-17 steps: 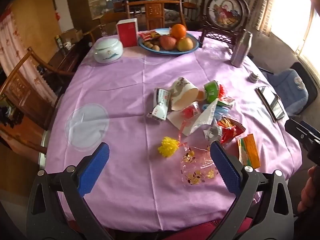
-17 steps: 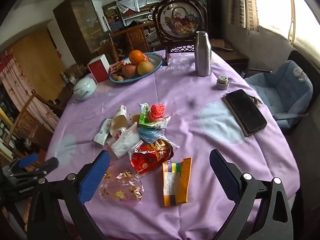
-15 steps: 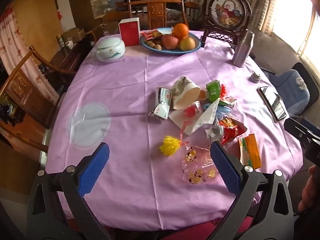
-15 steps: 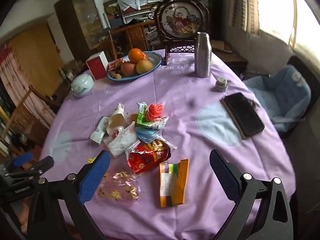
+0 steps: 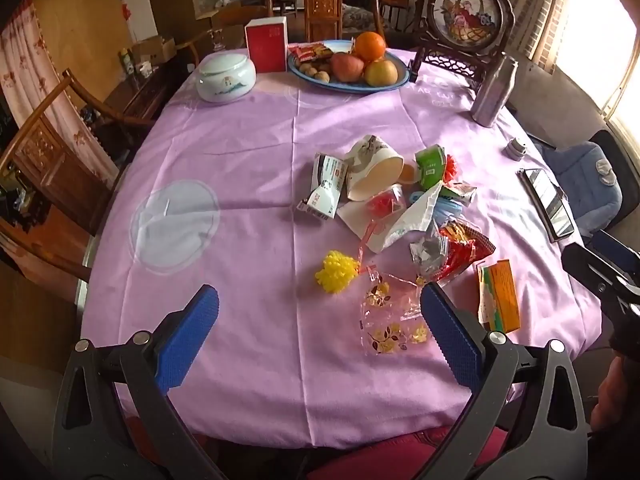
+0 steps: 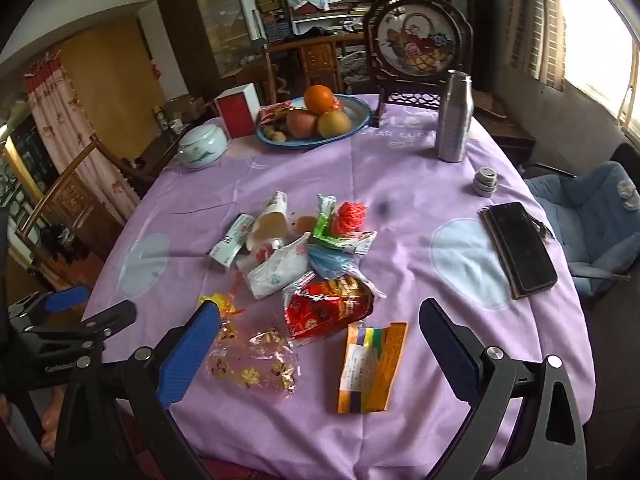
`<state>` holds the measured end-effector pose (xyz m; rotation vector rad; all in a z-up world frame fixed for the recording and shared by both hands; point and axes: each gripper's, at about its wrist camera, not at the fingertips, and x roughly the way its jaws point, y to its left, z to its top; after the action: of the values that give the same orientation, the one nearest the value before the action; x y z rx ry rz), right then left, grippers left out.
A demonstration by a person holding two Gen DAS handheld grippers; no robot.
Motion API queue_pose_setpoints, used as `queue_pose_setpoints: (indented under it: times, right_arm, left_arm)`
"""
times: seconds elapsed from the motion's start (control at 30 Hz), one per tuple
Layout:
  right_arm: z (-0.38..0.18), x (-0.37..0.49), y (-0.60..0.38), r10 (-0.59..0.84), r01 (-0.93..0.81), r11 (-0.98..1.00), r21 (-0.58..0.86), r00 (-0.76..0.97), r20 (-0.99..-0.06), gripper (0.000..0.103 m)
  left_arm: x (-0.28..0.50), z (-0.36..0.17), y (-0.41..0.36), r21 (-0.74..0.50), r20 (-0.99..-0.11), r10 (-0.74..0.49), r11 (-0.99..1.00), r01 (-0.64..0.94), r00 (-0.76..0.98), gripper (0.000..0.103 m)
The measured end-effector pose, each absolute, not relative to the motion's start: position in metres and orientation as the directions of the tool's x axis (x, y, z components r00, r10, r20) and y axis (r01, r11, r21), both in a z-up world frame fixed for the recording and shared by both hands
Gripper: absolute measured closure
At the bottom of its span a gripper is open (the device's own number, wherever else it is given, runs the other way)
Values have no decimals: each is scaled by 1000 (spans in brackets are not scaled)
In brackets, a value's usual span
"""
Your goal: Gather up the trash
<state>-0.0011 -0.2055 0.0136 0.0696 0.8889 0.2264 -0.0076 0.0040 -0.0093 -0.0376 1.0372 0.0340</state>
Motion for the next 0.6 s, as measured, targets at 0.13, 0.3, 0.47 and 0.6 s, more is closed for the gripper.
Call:
queue_pose_setpoints:
  times: [0.13, 0.3, 0.47, 0.6]
  right_arm:
    - [17, -3, -208, 220, -163, 975, 151, 613, -759, 5]
    - [13, -1, -210, 194, -133, 981, 143, 603, -774, 5]
    - [9, 0, -218, 174, -99, 985, 143, 600, -781, 5]
    - [8, 0, -217, 167, -95, 986, 137, 596, -785, 5]
  left_arm:
    - [-7, -13, 7, -33, -870, -1, 998, -57, 493, 6]
    - [-7, -16, 8, -35, -872, 1, 997, -65, 490, 6]
    - [-6, -16, 8, -31, -869, 4, 998, -62, 495, 6]
    - [-5, -16, 7, -29, -870, 3, 998, -58, 493, 6]
